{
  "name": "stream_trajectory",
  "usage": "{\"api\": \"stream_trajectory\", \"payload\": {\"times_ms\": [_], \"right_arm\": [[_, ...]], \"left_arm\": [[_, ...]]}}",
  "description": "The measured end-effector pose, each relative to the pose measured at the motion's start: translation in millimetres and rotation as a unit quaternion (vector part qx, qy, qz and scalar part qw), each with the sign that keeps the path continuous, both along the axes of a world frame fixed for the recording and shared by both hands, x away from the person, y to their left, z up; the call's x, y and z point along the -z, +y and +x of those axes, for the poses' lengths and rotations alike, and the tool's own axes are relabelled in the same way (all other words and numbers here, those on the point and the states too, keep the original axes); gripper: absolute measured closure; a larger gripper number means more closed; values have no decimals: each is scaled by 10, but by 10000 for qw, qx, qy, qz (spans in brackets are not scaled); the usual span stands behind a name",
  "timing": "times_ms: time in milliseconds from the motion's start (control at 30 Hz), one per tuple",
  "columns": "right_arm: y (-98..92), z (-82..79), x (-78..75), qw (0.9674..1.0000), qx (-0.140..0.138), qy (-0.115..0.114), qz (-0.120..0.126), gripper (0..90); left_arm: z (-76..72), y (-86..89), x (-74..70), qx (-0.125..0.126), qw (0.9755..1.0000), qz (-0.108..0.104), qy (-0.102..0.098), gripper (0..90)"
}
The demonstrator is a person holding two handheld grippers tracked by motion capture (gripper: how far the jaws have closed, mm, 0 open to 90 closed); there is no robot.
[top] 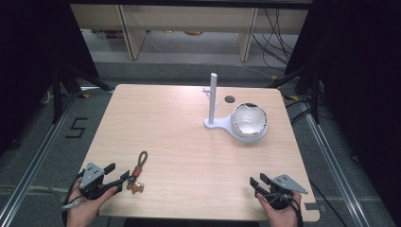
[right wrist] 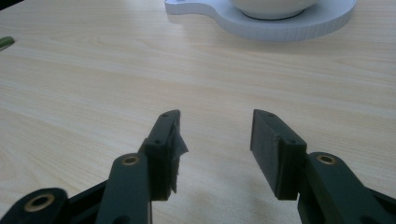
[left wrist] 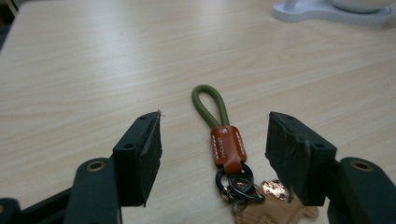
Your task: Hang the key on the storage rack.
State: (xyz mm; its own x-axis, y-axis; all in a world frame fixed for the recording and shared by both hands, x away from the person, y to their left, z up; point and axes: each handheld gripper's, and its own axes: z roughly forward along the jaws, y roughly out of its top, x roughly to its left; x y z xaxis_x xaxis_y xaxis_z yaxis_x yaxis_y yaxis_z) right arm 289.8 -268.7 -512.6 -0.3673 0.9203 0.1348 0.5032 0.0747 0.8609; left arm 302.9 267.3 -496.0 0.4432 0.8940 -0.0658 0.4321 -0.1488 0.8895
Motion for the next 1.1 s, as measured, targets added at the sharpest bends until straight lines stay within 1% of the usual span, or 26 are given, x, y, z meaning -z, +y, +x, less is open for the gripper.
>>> {"api": "stream_trajectory", "payload": {"times_ms": [100,133,167,200,233,267,300,333,367,400,467,500,533,567,600,633,667,767,800,833,867,900,967,1033,1067,1100], "right_arm": [[-12,-7,-18,9998,-62,176,87,536],[3,-18,-23,9997,6,216,138,536],[8,-34,-34,9996,120,256,60,536],[-10,-17,-26,9998,30,173,5,535],[-9,-24,-33,9998,33,219,-15,535],[-7,-29,-36,9997,30,257,-10,535],[23,-37,-26,9995,135,246,143,536],[0,-38,-40,9996,73,273,-16,535],[28,-41,-35,9995,105,286,131,536],[2,-29,-44,9997,-24,229,40,536],[13,-31,-53,9997,-43,243,-2,536],[10,-31,-57,9998,-13,200,-55,536],[49,-68,-79,9989,106,416,169,536],[25,-50,-79,9997,11,227,18,536],[25,-50,-79,9997,11,227,18,536],[49,-62,-83,9994,58,316,160,536],[43,-57,-78,9995,30,308,74,535],[36,-38,-66,9996,-40,248,88,534],[30,-33,-66,9997,-86,238,74,534],[30,-45,-80,9995,-59,305,10,534],[29,-50,-85,9994,-66,329,-30,534],[30,-49,-83,9994,-54,328,-50,534],[33,-50,-83,9994,-66,329,-40,534],[40,-47,-76,9996,-85,286,6,533],[36,-48,-80,9994,-127,308,-14,533],[42,-50,-81,9994,-113,326,13,532]], "left_arm": [[56,-39,-58,-21,9995,202,230,363],[78,-52,-84,-32,9991,269,316,365],[118,-58,-112,48,9987,352,358,366],[146,-59,-152,98,9973,496,527,365],[183,-64,-185,133,9958,635,646,363],[224,-33,-232,314,9919,963,767,365],[264,-36,-264,365,9895,1107,851,364],[270,-66,-289,216,9878,1050,1129,364],[280,-95,-309,75,9861,944,1367,365],[323,-107,-324,65,9851,960,1423,364],[398,-132,-344,-28,9817,889,1686,364],[438,-139,-350,-29,9791,907,1820,361],[474,-136,-349,-20,9767,1003,1899,361],[513,-136,-346,31,9744,1048,1988,361],[513,-136,-346,31,9744,1048,1988,360],[548,-149,-350,9,9697,1088,2188,360],[599,-170,-337,-12,9661,1084,2343,359],[651,-235,-300,-78,9601,1170,2539,360],[668,-255,-296,-47,9554,1243,2678,361],[679,-277,-287,-37,9539,1325,2693,366],[687,-295,-287,5,9497,1425,2787,373],[704,-315,-268,44,9494,1409,2808,381],[726,-353,-259,78,9444,1497,2927,402],[778,-379,-255,143,9384,1595,3063,426],[801,-381,-246,185,9379,1592,3077,439],[830,-388,-252,205,9329,1691,3172,448]]}}
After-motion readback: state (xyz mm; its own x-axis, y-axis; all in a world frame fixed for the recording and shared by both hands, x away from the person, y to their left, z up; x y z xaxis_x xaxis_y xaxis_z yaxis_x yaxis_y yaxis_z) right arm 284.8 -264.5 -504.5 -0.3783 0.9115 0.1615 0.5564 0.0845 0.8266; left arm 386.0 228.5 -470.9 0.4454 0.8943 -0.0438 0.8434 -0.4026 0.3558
